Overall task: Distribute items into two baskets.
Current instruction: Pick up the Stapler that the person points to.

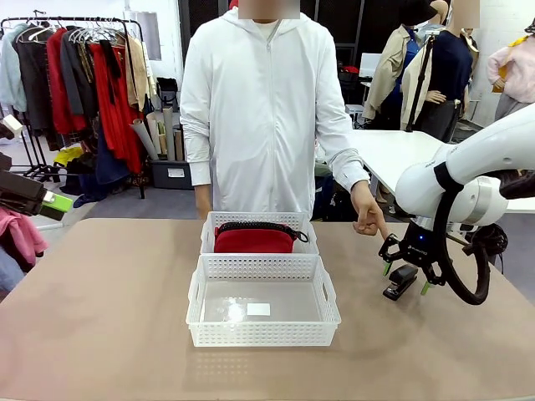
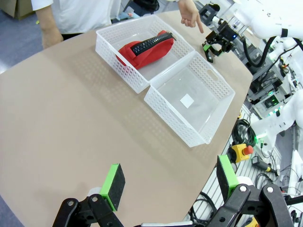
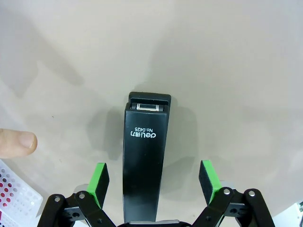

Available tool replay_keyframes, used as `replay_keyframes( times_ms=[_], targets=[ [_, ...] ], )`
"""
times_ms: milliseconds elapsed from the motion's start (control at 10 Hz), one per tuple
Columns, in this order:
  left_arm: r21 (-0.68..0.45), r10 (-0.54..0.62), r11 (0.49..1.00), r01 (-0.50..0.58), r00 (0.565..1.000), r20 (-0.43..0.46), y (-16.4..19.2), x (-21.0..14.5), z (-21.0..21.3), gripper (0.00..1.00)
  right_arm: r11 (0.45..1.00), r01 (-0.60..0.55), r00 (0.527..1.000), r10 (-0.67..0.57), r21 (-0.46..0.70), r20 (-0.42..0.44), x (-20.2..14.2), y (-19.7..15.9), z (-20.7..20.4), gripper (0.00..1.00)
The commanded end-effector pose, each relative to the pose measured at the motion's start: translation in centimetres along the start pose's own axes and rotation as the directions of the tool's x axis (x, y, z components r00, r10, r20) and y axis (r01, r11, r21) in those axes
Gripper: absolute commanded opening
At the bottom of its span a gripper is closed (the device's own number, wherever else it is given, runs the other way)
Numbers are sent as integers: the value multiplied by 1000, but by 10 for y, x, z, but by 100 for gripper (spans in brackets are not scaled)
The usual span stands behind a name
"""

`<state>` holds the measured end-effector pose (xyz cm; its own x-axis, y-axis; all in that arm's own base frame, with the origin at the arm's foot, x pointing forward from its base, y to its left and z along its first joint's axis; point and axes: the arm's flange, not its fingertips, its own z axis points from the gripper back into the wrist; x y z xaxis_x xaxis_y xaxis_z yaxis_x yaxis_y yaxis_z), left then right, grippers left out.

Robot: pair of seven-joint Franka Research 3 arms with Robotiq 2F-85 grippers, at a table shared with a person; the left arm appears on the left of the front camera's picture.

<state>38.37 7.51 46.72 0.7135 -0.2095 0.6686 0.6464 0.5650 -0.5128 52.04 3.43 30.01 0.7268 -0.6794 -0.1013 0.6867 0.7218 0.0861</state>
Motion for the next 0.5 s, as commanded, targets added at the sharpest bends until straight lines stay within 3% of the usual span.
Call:
replay_keyframes(
  times_ms=[0,200,400],
  targets=[
    [-10,4,1000,-4,1000,9,-1,0,0,100,1000,0,1000,0,0,0,0,0,0,100],
    [-10,4,1000,-4,1000,9,-1,0,0,100,1000,18,1000,-18,-1,1,3,0,-3,84],
    [-10,4,1000,-4,1000,9,-1,0,0,100,1000,7,1000,-7,-13,14,2,1,-3,51]
  ],
)
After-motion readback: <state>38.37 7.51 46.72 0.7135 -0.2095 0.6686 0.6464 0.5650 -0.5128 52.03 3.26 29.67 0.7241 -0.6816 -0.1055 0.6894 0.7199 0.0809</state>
